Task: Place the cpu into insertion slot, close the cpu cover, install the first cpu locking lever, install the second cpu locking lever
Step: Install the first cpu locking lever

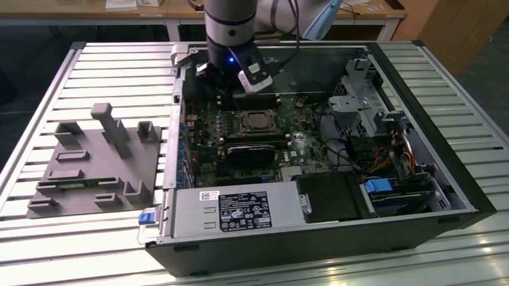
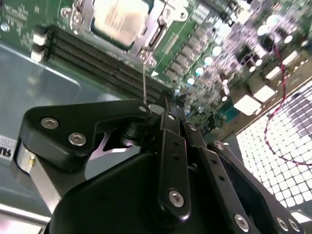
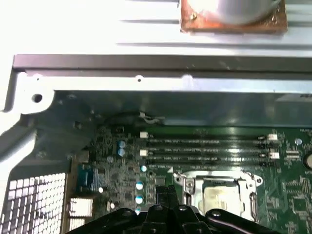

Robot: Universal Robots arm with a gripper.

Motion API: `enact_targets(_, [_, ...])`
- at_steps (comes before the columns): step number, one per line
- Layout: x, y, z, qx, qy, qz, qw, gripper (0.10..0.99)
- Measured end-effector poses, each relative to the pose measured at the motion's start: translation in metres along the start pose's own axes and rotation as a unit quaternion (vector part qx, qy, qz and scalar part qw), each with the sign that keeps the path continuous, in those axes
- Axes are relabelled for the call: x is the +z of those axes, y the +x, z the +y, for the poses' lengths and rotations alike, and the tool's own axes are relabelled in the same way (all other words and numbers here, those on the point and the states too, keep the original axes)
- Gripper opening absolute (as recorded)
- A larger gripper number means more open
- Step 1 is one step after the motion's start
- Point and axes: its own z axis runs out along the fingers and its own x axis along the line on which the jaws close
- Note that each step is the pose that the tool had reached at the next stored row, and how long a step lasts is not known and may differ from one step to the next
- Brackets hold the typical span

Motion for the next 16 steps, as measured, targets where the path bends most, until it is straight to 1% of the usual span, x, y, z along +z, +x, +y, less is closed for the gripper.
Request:
enact_targets(2, [0.0001,0.0016,0.0000,0.000,-0.0118,-0.0002,0.9999,0.106])
enact_targets(4, [0.0005,0.0032,-0.0001,0.000,-0.0224,-0.0004,0.9997,0.106])
enact_targets(5, [0.0008,0.0037,-0.0001,0.000,-0.0262,-0.0005,0.9997,0.106])
enact_targets(6, [0.0013,0.0039,-0.0003,0.000,-0.0289,-0.0006,0.9996,0.106])
enact_targets(7, [0.0022,0.0040,-0.0004,0.000,-0.0305,-0.0007,0.9995,0.106])
enact_targets(10, [0.0049,0.0039,-0.0011,0.000,-0.0322,-0.0006,0.9995,0.106])
enact_targets(14, [0.0061,0.0036,-0.0013,-0.001,-0.0364,-0.0006,0.9993,0.106])
enact_targets(16, [0.0064,0.0028,-0.0011,-0.001,-0.0378,-0.0006,0.9993,0.106])
